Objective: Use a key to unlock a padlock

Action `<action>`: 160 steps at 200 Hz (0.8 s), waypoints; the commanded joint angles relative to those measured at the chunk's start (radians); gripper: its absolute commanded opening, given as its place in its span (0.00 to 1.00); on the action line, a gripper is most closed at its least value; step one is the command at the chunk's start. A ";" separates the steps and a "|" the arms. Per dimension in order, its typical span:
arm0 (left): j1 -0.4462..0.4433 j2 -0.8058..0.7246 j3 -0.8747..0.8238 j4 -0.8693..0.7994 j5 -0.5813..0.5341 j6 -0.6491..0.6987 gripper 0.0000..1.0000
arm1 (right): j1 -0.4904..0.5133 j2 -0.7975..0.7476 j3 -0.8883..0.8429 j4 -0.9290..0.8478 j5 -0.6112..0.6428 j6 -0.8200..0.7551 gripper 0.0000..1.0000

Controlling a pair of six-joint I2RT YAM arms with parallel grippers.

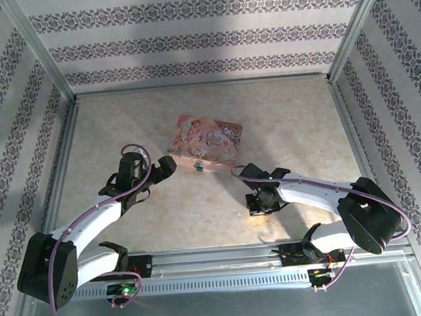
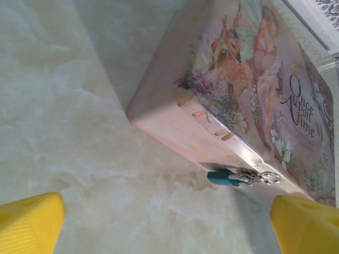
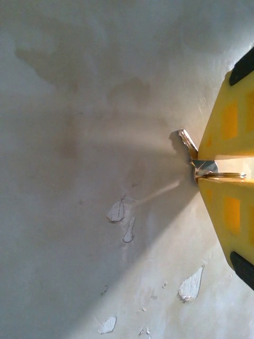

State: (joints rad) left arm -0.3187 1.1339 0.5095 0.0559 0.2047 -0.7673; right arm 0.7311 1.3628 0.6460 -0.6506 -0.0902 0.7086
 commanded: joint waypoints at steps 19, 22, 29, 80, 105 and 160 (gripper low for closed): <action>0.007 -0.025 0.031 -0.045 -0.021 0.025 0.99 | 0.013 0.028 -0.003 0.006 0.027 0.003 0.12; 0.007 -0.026 0.033 -0.049 -0.023 0.027 0.99 | 0.013 0.028 -0.004 0.005 0.027 0.003 0.11; 0.007 -0.030 0.036 -0.055 -0.025 0.031 0.99 | 0.013 0.027 -0.005 0.005 0.030 0.003 0.10; 0.006 -0.063 0.064 -0.108 -0.047 0.062 0.99 | 0.013 -0.016 -0.008 -0.006 0.054 0.003 0.01; 0.006 -0.082 0.082 -0.126 -0.042 0.058 0.99 | 0.013 -0.074 0.000 -0.013 0.084 -0.016 0.00; 0.007 -0.090 0.179 -0.222 -0.027 -0.001 0.99 | 0.002 -0.245 0.066 -0.020 0.130 -0.142 0.00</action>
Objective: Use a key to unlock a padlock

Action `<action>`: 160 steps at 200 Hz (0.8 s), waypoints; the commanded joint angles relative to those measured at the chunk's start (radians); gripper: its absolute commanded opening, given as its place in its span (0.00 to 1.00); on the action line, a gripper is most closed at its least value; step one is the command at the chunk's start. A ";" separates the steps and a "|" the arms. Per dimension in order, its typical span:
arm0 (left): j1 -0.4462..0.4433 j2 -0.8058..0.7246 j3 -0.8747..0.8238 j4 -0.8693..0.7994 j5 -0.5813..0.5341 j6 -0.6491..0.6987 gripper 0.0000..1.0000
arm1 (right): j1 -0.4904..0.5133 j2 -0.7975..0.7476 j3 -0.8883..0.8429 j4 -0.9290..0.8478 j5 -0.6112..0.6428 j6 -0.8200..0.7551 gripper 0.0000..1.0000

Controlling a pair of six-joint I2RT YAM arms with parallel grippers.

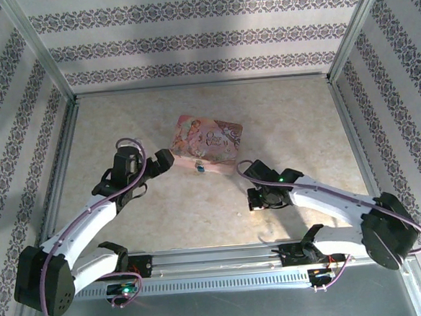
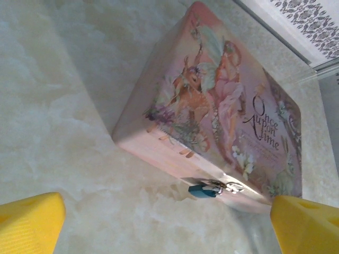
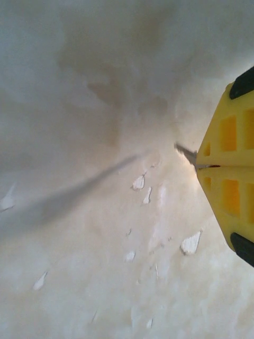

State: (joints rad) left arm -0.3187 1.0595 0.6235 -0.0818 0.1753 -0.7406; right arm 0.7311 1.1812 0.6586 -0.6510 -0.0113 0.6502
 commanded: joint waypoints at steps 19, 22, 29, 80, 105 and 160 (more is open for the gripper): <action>0.007 -0.015 0.101 -0.105 0.025 -0.055 0.99 | -0.007 -0.113 0.088 -0.006 0.060 -0.137 0.00; 0.007 -0.012 0.105 -0.105 0.031 -0.059 0.99 | -0.008 -0.121 0.093 0.000 0.058 -0.148 0.00; 0.007 -0.011 0.115 -0.105 0.048 -0.070 0.99 | -0.010 -0.135 0.104 0.015 0.057 -0.170 0.00; 0.007 0.035 0.156 -0.064 0.172 -0.214 1.00 | -0.031 -0.173 0.179 0.160 -0.005 -0.246 0.00; 0.007 0.059 0.153 0.012 0.244 -0.316 1.00 | -0.032 -0.174 0.166 0.334 -0.084 -0.234 0.00; 0.002 0.086 0.116 0.239 0.328 -0.565 0.95 | -0.034 -0.124 0.072 0.805 -0.259 -0.126 0.00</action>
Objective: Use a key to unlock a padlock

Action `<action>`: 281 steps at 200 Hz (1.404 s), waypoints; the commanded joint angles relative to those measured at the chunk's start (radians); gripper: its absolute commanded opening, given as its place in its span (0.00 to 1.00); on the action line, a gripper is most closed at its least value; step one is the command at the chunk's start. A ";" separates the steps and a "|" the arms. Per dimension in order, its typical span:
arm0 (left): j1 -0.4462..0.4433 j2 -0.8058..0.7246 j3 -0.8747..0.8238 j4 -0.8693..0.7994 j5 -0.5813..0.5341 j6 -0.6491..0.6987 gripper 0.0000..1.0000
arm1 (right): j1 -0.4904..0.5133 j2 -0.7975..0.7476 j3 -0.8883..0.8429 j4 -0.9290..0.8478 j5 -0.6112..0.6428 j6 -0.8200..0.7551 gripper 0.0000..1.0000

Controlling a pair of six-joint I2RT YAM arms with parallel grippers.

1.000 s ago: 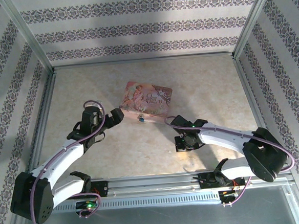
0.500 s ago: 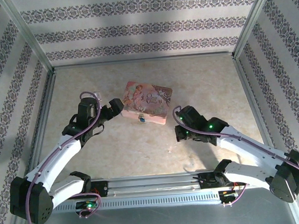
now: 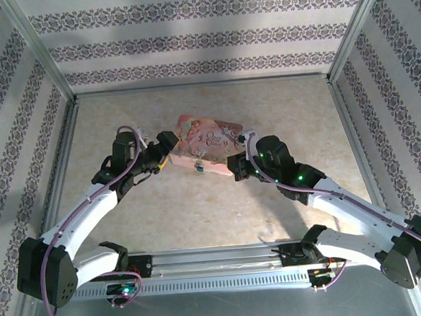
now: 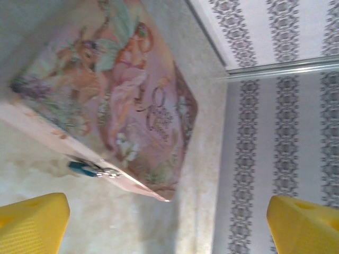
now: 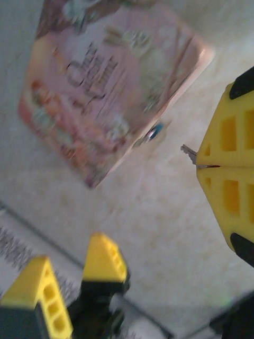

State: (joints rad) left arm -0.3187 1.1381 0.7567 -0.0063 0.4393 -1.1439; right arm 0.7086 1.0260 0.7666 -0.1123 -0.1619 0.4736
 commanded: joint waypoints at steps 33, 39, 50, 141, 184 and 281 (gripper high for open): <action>-0.012 0.040 -0.031 0.286 0.097 -0.263 0.90 | -0.010 0.092 -0.039 0.362 -0.170 0.050 0.00; -0.015 0.049 -0.034 0.310 0.103 -0.280 0.90 | -0.009 0.103 -0.044 0.384 -0.176 0.050 0.00; -0.023 0.065 -0.037 0.353 0.116 -0.311 0.90 | -0.008 0.118 -0.051 0.419 -0.180 0.054 0.00; -0.075 0.122 -0.008 0.413 0.121 -0.385 0.84 | 0.005 0.269 -0.024 0.626 -0.184 0.061 0.00; -0.093 0.141 -0.008 0.437 0.117 -0.399 0.80 | 0.009 0.333 0.025 0.679 -0.204 0.059 0.00; -0.099 0.124 -0.018 0.387 0.068 -0.361 0.41 | 0.017 0.395 0.045 0.729 -0.218 0.083 0.00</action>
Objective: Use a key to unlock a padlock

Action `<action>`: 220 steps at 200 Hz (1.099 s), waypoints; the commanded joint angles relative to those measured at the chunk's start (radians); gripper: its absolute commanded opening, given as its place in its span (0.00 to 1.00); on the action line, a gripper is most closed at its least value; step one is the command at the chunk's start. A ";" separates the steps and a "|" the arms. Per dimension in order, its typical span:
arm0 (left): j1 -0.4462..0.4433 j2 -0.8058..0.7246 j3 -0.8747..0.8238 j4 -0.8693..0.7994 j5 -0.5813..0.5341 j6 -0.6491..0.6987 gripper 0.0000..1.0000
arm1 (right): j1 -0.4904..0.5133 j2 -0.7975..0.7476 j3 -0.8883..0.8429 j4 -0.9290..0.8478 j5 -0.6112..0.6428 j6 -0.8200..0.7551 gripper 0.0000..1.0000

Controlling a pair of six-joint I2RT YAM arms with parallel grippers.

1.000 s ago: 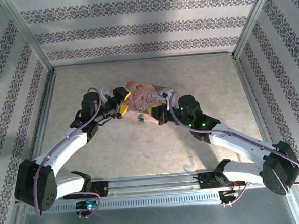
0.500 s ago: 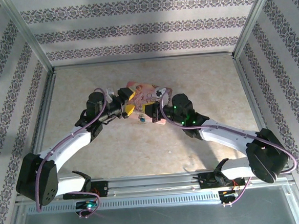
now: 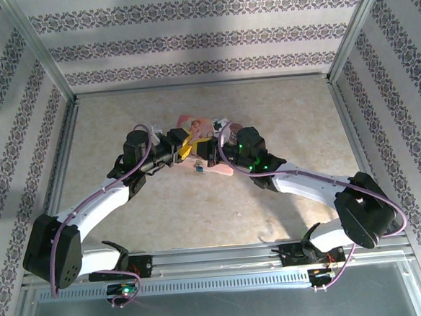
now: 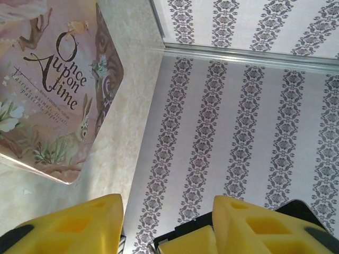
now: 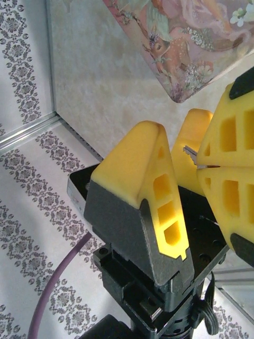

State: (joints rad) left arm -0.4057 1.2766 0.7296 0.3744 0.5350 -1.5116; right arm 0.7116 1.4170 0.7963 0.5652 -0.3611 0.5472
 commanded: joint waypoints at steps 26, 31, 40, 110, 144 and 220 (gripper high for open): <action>-0.013 -0.016 0.012 -0.014 -0.033 0.019 0.30 | 0.013 0.001 0.010 0.054 -0.016 0.012 0.00; -0.012 -0.016 0.014 -0.020 -0.036 0.023 0.28 | 0.013 -0.001 0.009 0.055 -0.015 0.013 0.00; -0.012 -0.016 0.014 -0.028 -0.040 0.028 0.25 | 0.013 0.000 0.008 0.055 -0.014 0.013 0.00; -0.012 -0.007 0.043 -0.076 -0.056 0.076 0.01 | 0.009 -0.022 -0.012 0.048 0.002 0.023 0.04; -0.012 -0.027 0.087 -0.137 -0.090 0.216 0.00 | -0.011 -0.082 -0.046 0.021 0.008 0.039 0.28; -0.044 -0.055 0.200 -0.039 -0.042 0.693 0.00 | -0.121 -0.293 -0.145 0.036 -0.147 0.204 0.67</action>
State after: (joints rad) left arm -0.4198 1.2411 0.8742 0.2543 0.4446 -1.0336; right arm 0.5972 1.1637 0.6643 0.5686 -0.4076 0.6765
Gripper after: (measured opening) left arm 0.049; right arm 0.650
